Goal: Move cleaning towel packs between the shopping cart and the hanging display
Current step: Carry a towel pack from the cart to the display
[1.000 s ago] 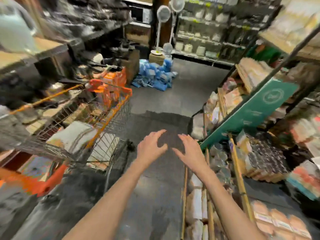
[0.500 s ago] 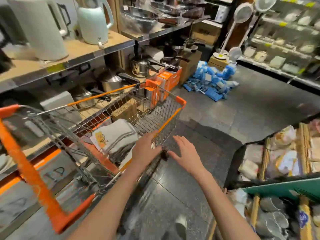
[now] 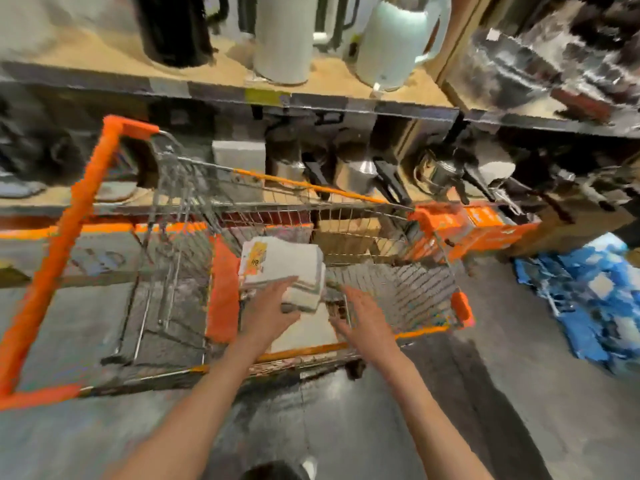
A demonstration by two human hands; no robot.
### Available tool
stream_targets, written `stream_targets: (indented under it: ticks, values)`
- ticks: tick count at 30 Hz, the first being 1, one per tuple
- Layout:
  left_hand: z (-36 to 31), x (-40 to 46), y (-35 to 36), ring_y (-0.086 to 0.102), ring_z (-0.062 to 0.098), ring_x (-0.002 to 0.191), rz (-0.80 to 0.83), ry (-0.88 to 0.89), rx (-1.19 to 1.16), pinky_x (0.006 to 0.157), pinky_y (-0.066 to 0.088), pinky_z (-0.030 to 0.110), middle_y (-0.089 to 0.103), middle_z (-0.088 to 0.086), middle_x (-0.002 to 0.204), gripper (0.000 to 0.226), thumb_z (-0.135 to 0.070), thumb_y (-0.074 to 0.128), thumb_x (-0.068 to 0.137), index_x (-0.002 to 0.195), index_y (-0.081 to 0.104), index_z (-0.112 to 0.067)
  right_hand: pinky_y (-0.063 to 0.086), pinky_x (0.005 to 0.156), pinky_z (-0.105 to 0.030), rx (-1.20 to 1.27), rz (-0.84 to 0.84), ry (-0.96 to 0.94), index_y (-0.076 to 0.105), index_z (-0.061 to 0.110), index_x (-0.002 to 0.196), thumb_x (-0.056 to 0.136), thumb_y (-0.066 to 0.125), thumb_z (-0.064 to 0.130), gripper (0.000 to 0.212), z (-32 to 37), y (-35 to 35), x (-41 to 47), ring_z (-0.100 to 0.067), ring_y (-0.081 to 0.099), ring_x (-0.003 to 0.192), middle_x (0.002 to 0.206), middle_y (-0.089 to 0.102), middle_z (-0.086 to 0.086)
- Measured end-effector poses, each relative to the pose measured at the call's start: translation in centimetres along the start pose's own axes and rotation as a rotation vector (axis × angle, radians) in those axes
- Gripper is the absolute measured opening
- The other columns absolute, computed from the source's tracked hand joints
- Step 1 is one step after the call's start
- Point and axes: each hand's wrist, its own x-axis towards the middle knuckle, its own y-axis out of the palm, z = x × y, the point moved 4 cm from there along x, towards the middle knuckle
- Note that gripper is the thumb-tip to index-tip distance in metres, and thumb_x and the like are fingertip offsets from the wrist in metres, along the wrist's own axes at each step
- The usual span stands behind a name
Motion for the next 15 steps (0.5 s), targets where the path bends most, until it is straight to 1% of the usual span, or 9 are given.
stream_targets:
  ticks: [2, 3, 5, 6, 7, 9, 10, 12, 15]
  values:
    - [1.8, 0.2, 0.0, 0.046, 0.022, 0.122, -0.036, -0.09, -0.071, 0.093, 0.043, 0.033, 0.048, 0.001, 0.136, 0.062, -0.023, 0.066, 0.081, 0.137, 0.041, -0.034, 0.027, 0.113, -0.037, 0.04, 0.064, -0.054, 0.031, 0.014, 0.144, 0.084, 0.054, 0.054, 0.076, 0.0, 1.1, 2.7, -0.026, 0.031, 0.138, 0.148, 0.036, -0.007]
    - [2.7, 0.2, 0.0, 0.046, 0.021, 0.121, -0.035, -0.126, -0.119, 0.091, 0.041, 0.028, 0.048, 0.001, 0.135, 0.062, -0.019, 0.066, 0.082, 0.137, 0.041, -0.032, 0.027, 0.113, -0.037, 0.054, 0.102, -0.08, 0.031, 0.015, 0.144, 0.084, 0.054, 0.054, 0.075, 0.3, 1.7, 3.9, -0.025, 0.03, 0.138, 0.148, 0.035, -0.006]
    - [4.4, 0.3, -0.1, 0.045, 0.021, 0.122, -0.024, -0.169, -0.201, 0.087, 0.034, 0.019, 0.047, 0.004, 0.133, 0.064, -0.012, 0.067, 0.081, 0.136, 0.039, -0.03, 0.028, 0.113, -0.036, 0.052, 0.194, -0.158, 0.03, 0.015, 0.145, 0.088, 0.057, 0.044, 0.069, 1.1, 3.3, 5.9, -0.023, 0.029, 0.138, 0.149, 0.033, -0.004]
    - [5.4, 0.5, -0.3, 0.044, 0.021, 0.123, -0.018, -0.183, -0.226, 0.087, 0.032, 0.017, 0.047, 0.005, 0.132, 0.067, -0.011, 0.068, 0.08, 0.135, 0.038, -0.032, 0.027, 0.113, -0.035, 0.037, 0.233, -0.204, 0.029, 0.016, 0.146, 0.089, 0.059, 0.04, 0.068, 1.4, 4.2, 6.9, -0.022, 0.029, 0.139, 0.15, 0.032, -0.003]
    - [6.3, 0.5, -0.5, 0.044, 0.021, 0.123, -0.011, -0.201, -0.23, 0.089, 0.032, 0.018, 0.047, 0.005, 0.131, 0.07, -0.011, 0.07, 0.079, 0.136, 0.037, -0.034, 0.026, 0.113, -0.034, 0.019, 0.279, -0.231, 0.028, 0.016, 0.146, 0.09, 0.059, 0.039, 0.068, 1.5, 5.2, 8.0, -0.021, 0.028, 0.139, 0.151, 0.03, -0.002]
    - [7.9, 0.4, -0.9, 0.04, 0.016, 0.127, -0.012, -0.23, -0.21, 0.099, 0.035, 0.025, 0.043, -0.002, 0.137, 0.075, -0.018, 0.071, 0.078, 0.139, 0.035, -0.04, 0.023, 0.112, -0.03, -0.01, 0.36, -0.275, 0.026, 0.018, 0.147, 0.089, 0.06, 0.039, 0.07, 1.7, 7.4, 9.9, -0.018, 0.026, 0.14, 0.153, 0.028, -0.001]
    - [8.5, 0.4, -1.0, 0.037, 0.013, 0.13, -0.004, -0.249, -0.202, 0.104, 0.035, 0.03, 0.039, -0.006, 0.142, 0.076, -0.024, 0.071, 0.079, 0.14, 0.032, -0.044, 0.023, 0.112, -0.029, -0.016, 0.39, -0.292, 0.026, 0.018, 0.147, 0.089, 0.06, 0.039, 0.071, 1.9, 8.6, 10.8, -0.017, 0.026, 0.14, 0.153, 0.028, 0.0]
    - [9.3, 0.8, -0.8, 0.034, 0.01, 0.132, 0.031, -0.28, -0.194, 0.108, 0.035, 0.036, 0.033, -0.01, 0.146, 0.076, -0.03, 0.069, 0.081, 0.142, 0.026, -0.046, 0.025, 0.11, -0.028, 0.005, 0.46, -0.298, 0.026, 0.019, 0.147, 0.088, 0.062, 0.037, 0.072, 2.1, 10.9, 12.5, -0.017, 0.028, 0.138, 0.152, 0.03, -0.001]
    - [9.9, 2.1, 0.4, 0.032, 0.014, 0.134, 0.14, -0.24, -0.104, 0.109, 0.032, 0.035, 0.028, -0.008, 0.149, 0.078, -0.028, 0.067, 0.081, 0.142, 0.023, -0.045, 0.03, 0.108, -0.032, 0.025, 0.566, -0.29, 0.025, 0.021, 0.146, 0.084, 0.067, 0.034, 0.076, 2.0, 14.2, 14.4, -0.019, 0.032, 0.136, 0.149, 0.034, -0.001]
